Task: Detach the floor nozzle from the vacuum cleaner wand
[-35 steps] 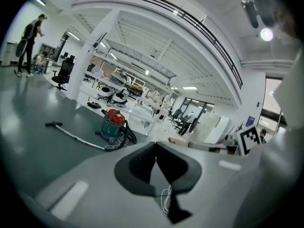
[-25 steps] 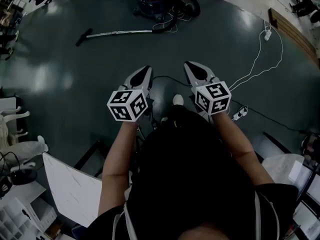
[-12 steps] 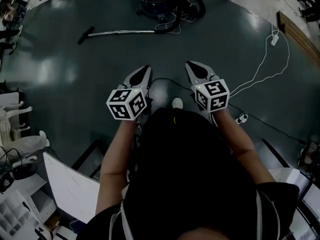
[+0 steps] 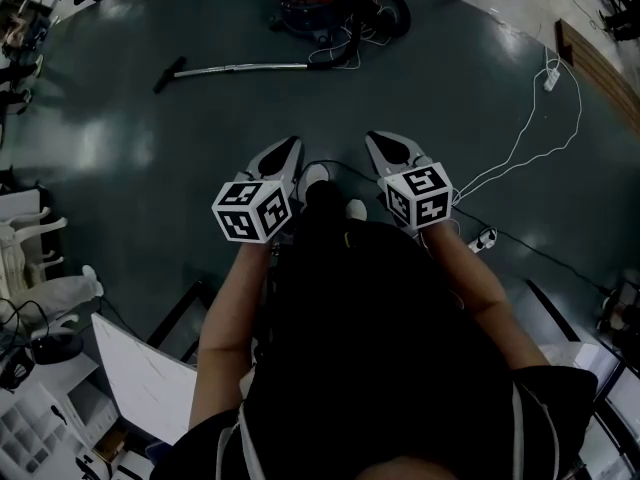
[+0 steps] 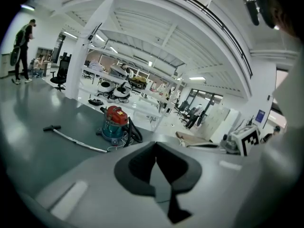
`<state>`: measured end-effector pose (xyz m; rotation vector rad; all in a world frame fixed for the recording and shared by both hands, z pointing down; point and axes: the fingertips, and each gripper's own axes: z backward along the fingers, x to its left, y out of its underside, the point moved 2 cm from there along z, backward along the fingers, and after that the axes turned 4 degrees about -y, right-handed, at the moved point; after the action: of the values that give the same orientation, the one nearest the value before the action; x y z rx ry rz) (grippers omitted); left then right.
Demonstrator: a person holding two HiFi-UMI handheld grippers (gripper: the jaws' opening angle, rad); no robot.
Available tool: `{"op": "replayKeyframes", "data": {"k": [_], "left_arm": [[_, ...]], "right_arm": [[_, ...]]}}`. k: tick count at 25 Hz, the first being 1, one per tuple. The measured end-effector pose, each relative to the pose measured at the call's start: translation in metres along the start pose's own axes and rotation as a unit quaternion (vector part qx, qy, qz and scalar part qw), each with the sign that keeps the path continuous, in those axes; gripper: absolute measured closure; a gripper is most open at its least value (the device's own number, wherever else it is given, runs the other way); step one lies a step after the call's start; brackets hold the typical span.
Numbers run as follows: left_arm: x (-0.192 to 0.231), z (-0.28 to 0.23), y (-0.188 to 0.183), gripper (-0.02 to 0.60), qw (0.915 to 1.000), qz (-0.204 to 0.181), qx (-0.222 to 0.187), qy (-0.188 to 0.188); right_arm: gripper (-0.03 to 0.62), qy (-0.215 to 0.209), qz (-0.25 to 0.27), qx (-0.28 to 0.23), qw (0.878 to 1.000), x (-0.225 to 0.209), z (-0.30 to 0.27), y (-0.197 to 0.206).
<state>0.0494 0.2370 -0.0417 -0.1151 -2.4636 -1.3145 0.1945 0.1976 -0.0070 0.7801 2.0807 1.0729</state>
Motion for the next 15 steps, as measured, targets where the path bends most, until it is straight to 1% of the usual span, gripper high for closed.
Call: {"op": "replayKeyframes", "data": {"k": [3,8,11,15], "left_arm": [[0.009,-0.01,-0.005,0.572,1.0,-0.002,0.002,0.001],[0.024,-0.03,-0.015,0.572,0.9998,-0.003,0.007,0.02],[0.041,-0.049,-0.025,0.572,0.9995,-0.005,0.013,0.029],[0.069,-0.077,-0.04,0.572,0.9983,-0.012,0.03,0.048]], "right_arm": [[0.597,-0.001,-0.001,0.007,1.0,-0.004,-0.01,0.001],[0.597,0.007,-0.004,0.023,1.0,-0.009,-0.029,0.001],[0.597,0.018,-0.003,0.026,0.999,-0.017,-0.048,-0.006],[0.597,0.041,-0.023,0.032,0.998,-0.031,-0.08,-0.015]]}}
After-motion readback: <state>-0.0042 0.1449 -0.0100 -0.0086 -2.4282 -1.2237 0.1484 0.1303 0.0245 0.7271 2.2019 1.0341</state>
